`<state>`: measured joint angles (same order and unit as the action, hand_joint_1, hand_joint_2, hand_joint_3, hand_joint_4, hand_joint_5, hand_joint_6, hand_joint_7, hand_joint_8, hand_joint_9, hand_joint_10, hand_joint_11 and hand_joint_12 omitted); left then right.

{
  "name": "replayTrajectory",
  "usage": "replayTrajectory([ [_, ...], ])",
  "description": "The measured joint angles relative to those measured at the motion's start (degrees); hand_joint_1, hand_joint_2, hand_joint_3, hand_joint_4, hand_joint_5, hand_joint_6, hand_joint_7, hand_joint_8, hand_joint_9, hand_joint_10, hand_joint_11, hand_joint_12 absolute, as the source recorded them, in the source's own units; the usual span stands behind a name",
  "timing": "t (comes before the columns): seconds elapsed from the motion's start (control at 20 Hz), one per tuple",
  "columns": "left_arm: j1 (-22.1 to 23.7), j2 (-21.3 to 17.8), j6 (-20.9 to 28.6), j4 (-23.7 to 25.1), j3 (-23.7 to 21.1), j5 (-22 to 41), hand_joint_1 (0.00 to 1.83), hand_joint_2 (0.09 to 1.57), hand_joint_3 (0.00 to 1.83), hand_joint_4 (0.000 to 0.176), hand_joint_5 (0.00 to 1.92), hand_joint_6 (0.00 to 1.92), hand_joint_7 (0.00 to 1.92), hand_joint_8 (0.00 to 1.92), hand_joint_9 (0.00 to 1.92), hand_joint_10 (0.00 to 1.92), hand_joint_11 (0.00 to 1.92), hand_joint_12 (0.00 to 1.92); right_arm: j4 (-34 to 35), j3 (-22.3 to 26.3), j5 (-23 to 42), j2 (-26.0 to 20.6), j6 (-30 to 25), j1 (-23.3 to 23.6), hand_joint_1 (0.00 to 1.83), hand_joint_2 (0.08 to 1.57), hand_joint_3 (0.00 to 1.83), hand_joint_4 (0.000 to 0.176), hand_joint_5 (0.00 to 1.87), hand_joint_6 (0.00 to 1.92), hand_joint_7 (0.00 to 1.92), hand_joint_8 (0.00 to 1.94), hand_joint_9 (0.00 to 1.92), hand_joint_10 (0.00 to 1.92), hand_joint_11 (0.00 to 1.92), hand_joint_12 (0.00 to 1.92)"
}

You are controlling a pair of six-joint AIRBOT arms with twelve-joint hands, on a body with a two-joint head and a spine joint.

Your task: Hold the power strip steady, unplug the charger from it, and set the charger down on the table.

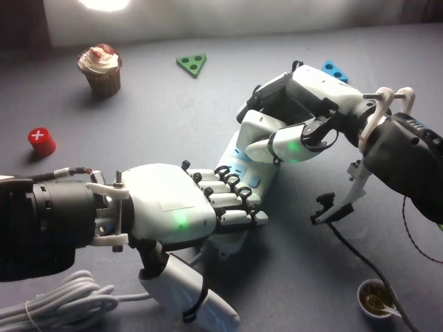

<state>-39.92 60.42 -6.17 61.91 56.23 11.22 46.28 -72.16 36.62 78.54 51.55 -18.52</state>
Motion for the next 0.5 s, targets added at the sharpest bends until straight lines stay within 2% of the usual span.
replayTrajectory([
  [0.1, 0.0, 0.0, 0.0, 0.0, 0.0, 0.0, 0.00, 0.92, 0.00, 0.000, 0.07, 0.00, 0.10, 0.01, 0.10, 0.01, 0.12, 0.02, -0.4, 0.1, -0.1, -0.2, 0.0, 0.0, 1.39, 1.05, 0.00, 0.000, 1.01, 0.89, 1.22, 0.42, 1.07, 1.01, 1.00, 0.70],
  [0.3, 0.0, 0.0, 0.0, 0.0, 0.0, 0.0, 0.00, 0.91, 0.00, 0.000, 0.07, 0.00, 0.09, 0.00, 0.09, 0.00, 0.11, 0.02, -0.9, 0.2, -0.6, -0.6, 0.0, 0.1, 1.39, 1.05, 0.00, 0.000, 1.03, 0.87, 1.20, 0.46, 1.06, 1.02, 0.98, 0.71],
  [0.5, 0.0, 0.0, 0.0, 0.0, 0.0, 0.1, 0.00, 0.91, 0.00, 0.000, 0.08, 0.01, 0.11, 0.01, 0.11, 0.01, 0.13, 0.03, -1.7, 0.2, -2.6, -1.2, 0.5, 1.2, 1.39, 1.05, 0.00, 0.000, 1.02, 0.88, 1.22, 0.41, 1.06, 1.03, 0.97, 0.72],
])
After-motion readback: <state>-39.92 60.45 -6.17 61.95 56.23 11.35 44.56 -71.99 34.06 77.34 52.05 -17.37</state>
